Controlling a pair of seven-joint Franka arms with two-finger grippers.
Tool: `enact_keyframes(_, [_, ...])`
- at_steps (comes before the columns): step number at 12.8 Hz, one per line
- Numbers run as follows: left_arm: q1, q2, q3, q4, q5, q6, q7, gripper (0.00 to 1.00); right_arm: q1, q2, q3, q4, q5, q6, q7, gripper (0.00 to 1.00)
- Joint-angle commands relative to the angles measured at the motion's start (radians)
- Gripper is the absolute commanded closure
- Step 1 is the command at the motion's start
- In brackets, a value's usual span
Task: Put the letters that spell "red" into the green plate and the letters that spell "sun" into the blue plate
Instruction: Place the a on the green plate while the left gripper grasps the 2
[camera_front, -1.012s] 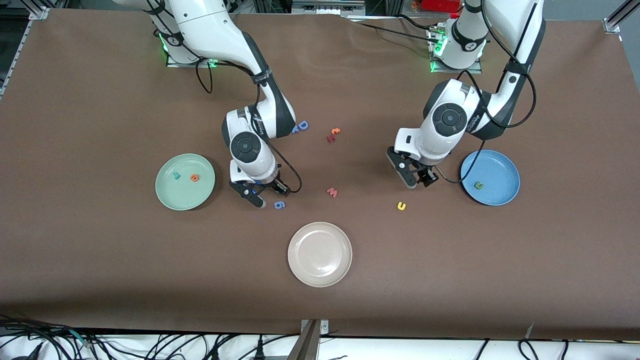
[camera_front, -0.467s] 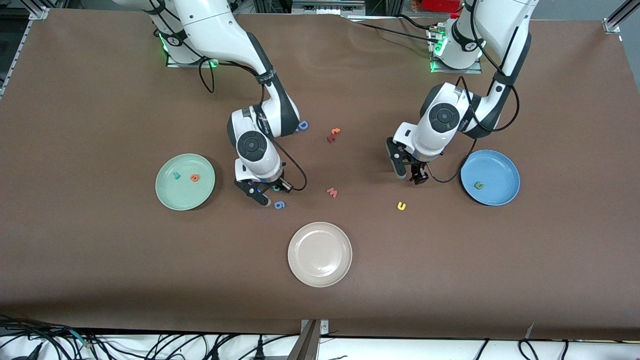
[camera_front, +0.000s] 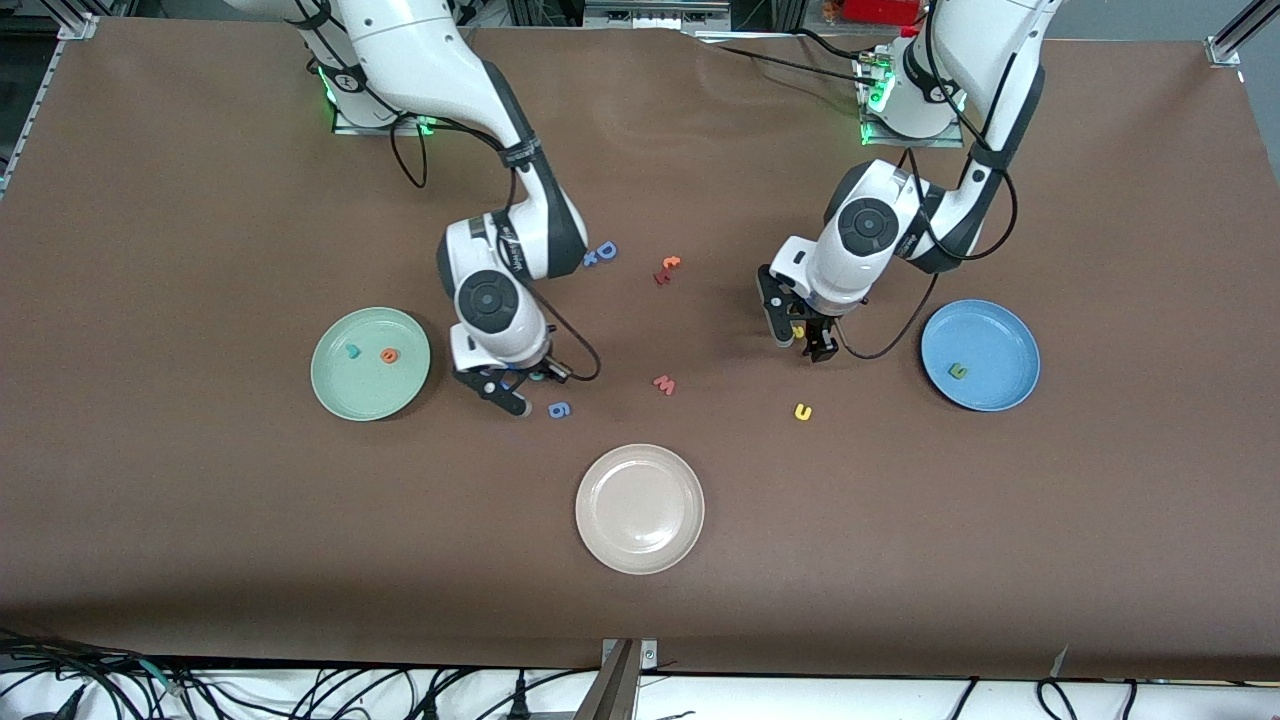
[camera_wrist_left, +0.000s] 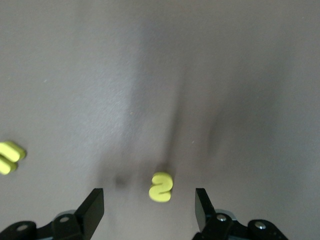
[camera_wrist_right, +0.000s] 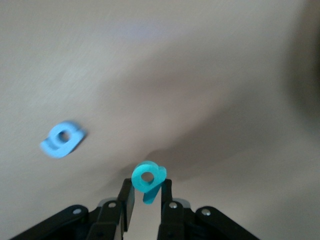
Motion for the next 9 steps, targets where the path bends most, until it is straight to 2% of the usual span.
enact_keyframes(1, [-0.012, 0.009, 0.007, -0.007, 0.077, 0.037, 0.014, 0.2, 0.005, -0.061, -0.107, -0.018, -0.001, -0.125, -0.206, 0.89])
enact_keyframes(4, [-0.012, 0.011, 0.007, -0.022, 0.085, 0.04, 0.014, 0.2, 0.002, -0.068, -0.256, -0.027, -0.001, -0.263, -0.471, 0.89])
enact_keyframes(6, [-0.009, 0.015, 0.009, -0.032, 0.087, 0.042, 0.014, 0.21, -0.026, -0.058, -0.286, -0.055, 0.0, -0.303, -0.581, 0.89])
enact_keyframes(9, [-0.009, 0.032, 0.009, -0.039, 0.087, 0.08, 0.014, 0.23, -0.109, -0.015, -0.283, -0.083, 0.009, -0.274, -0.76, 0.89])
